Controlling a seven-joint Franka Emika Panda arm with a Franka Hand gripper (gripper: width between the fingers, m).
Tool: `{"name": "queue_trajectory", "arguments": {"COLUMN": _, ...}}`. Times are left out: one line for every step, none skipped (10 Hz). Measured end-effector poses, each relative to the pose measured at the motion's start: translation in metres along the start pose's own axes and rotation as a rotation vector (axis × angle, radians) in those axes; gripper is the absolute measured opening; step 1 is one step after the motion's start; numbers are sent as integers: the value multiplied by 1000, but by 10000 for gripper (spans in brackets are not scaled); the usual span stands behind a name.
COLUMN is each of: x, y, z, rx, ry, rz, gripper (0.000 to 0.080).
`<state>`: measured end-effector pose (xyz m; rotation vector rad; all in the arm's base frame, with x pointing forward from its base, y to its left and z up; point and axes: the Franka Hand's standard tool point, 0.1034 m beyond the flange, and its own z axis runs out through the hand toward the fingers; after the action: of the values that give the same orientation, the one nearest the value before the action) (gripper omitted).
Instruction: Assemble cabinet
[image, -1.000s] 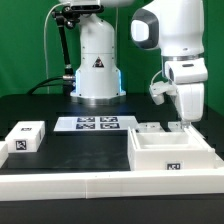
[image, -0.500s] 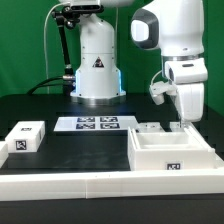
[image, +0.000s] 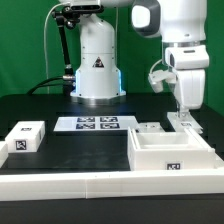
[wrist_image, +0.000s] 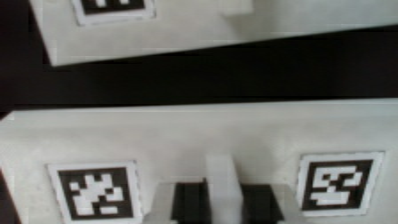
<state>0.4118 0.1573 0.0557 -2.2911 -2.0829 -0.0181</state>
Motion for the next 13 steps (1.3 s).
{"name": "queue_trajectory", "arguments": {"x": -10, "y": 7, "z": -11, "rx": -9, "ry": -10, "rz": -4, "gripper": 69}}
{"name": "queue_trajectory", "arguments": {"x": -25, "y": 8, "z": -15, "rx": -15, "ry": -15, "rz": -4, "gripper": 69}}
{"name": "queue_trajectory", "arguments": {"x": -37, "y": 5, "z": -12, "rx": -8, "ry": -17, "rz": -7, "gripper": 69}}
{"name": "queue_trajectory", "arguments": {"x": -35, "y": 6, "z": -12, "rx": -7, "ry": -16, "rz": 3, "gripper": 69}}
{"name": "queue_trajectory", "arguments": {"x": -36, "y": 5, "z": -11, "rx": -6, "ry": -16, "rz": 5, "gripper": 69}}
{"name": "queue_trajectory", "arguments": {"x": -37, "y": 6, "z": -11, "rx": -5, "ry": -16, "rz": 8, "gripper": 70}}
{"name": "queue_trajectory", "arguments": {"x": -39, "y": 19, "z": -14, "rx": -17, "ry": -11, "rz": 8, "gripper": 70}}
{"name": "queue_trajectory", "arguments": {"x": -37, "y": 24, "z": -15, "rx": -23, "ry": -7, "rz": 12, "gripper": 70}}
{"name": "queue_trajectory", "arguments": {"x": -36, "y": 30, "z": -15, "rx": -26, "ry": -3, "rz": 15, "gripper": 70}}
{"name": "queue_trajectory", "arguments": {"x": -35, "y": 35, "z": -16, "rx": -31, "ry": 1, "rz": 19, "gripper": 70}}
{"name": "queue_trajectory", "arguments": {"x": -35, "y": 38, "z": -15, "rx": -32, "ry": 3, "rz": 21, "gripper": 70}}
{"name": "queue_trajectory", "arguments": {"x": -36, "y": 37, "z": -14, "rx": -30, "ry": 2, "rz": 21, "gripper": 70}}
{"name": "queue_trajectory", "arguments": {"x": -36, "y": 37, "z": -14, "rx": -30, "ry": 2, "rz": 21, "gripper": 70}}
